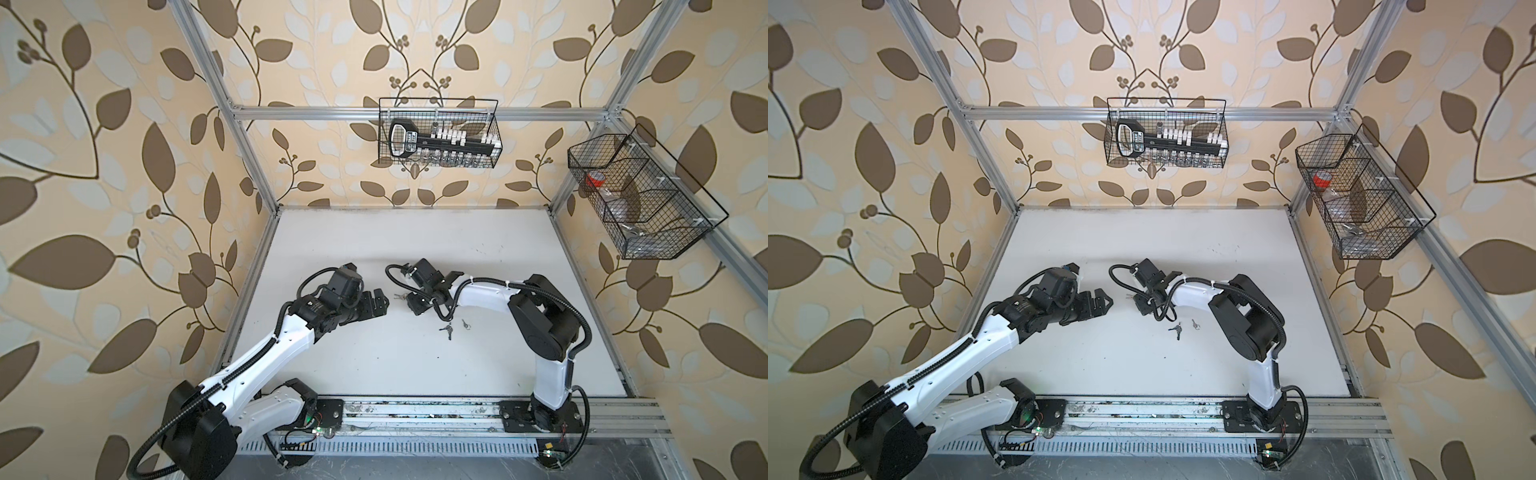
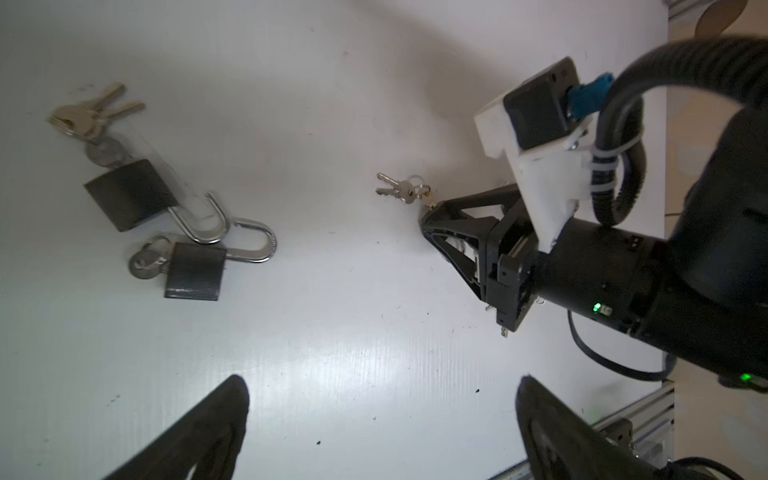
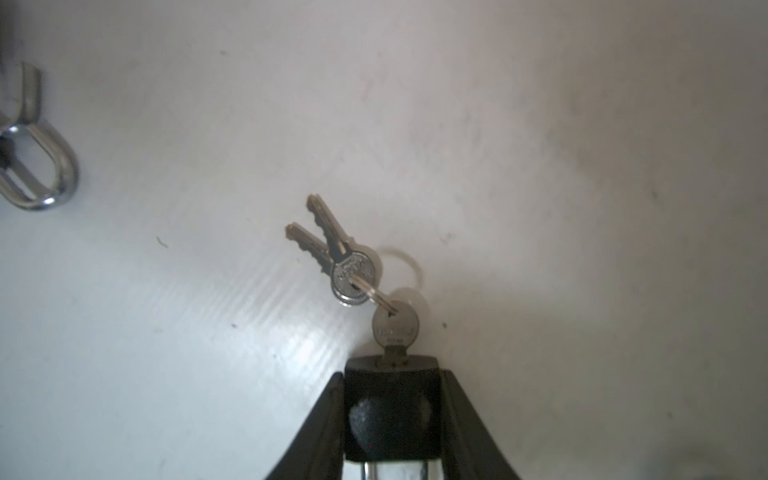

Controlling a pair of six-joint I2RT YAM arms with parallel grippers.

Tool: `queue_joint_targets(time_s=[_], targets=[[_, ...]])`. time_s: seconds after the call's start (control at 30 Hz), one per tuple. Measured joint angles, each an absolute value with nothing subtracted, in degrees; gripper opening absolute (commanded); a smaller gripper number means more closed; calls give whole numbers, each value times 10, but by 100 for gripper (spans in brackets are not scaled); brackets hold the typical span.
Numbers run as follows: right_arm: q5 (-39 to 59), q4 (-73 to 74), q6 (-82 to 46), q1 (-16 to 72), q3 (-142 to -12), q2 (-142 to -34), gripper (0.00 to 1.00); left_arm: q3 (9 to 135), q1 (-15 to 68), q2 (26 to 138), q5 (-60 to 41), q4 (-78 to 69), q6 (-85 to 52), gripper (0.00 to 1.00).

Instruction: Lock with the key

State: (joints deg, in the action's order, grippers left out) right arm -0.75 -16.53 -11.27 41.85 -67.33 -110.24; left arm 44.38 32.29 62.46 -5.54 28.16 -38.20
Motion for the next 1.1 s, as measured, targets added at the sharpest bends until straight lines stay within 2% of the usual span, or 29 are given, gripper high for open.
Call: queue_joint_targets(time_s=[0.27,0.67,0.77,1.0,1.1], targets=[[30,-148,-129,404,-603,-1048,49,444,353,670,-39,248,-383,99],[91,-127,-148,403,-570,-1027,49,444,345,665,-11,245,-383,99],[97,-121,-152,421,-574,-1034,49,444,323,647,-11,251,-383,99],[101,-102,-158,453,-632,-1087,49,428,208,589,-51,256,-383,99],[94,-93,-156,453,-676,-1123,49,426,191,578,-63,262,-383,99]])
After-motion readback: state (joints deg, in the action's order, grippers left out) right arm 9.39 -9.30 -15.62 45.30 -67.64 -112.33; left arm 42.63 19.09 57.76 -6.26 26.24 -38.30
